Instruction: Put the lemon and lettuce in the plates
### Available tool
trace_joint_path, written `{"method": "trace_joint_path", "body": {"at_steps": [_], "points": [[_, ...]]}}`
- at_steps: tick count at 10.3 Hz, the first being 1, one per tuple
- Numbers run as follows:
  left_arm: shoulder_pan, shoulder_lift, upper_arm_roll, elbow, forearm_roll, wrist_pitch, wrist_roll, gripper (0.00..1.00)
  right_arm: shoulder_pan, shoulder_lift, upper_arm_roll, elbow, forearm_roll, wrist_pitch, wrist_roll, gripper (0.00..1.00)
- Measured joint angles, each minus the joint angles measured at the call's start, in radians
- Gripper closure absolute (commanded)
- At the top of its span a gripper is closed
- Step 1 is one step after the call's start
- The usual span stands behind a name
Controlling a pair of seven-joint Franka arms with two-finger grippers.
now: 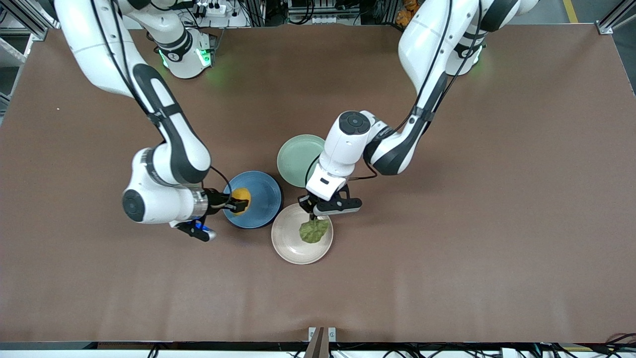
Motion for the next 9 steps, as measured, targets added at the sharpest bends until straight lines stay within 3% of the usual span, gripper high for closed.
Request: {"method": "trace_joint_path", "body": {"at_steps": [1,2,5,7,8,9], "points": [[-0.001,0.027,0.0,0.007,0.0,0.019,-0.001,1.0,0.002,0.022,0.0,-0.006,0.004,0.001,0.002,0.49],[-0.006,0.045,0.0,0.013,0.0,0.022,-0.001,0.01,0.002,0.043,0.0,-0.008,0.021,0.004,0.002,0.0],[-0.014,0.051,0.001,0.027,0.0,0.022,0.0,0.0,0.006,0.052,0.002,0.01,0.046,0.008,0.002,0.0],[-0.011,0.033,0.007,0.051,0.0,-0.055,0.0,0.0,0.002,0.038,-0.01,0.082,0.037,-0.064,0.001,0.0],[-0.01,0.002,0.009,0.065,0.0,-0.146,0.0,0.0,-0.009,0.022,-0.036,0.14,-0.013,-0.154,-0.013,0.0],[-0.006,-0.043,0.012,0.072,0.0,-0.24,0.008,0.0,-0.029,-0.008,-0.056,0.198,-0.122,-0.233,-0.032,0.0]]}}
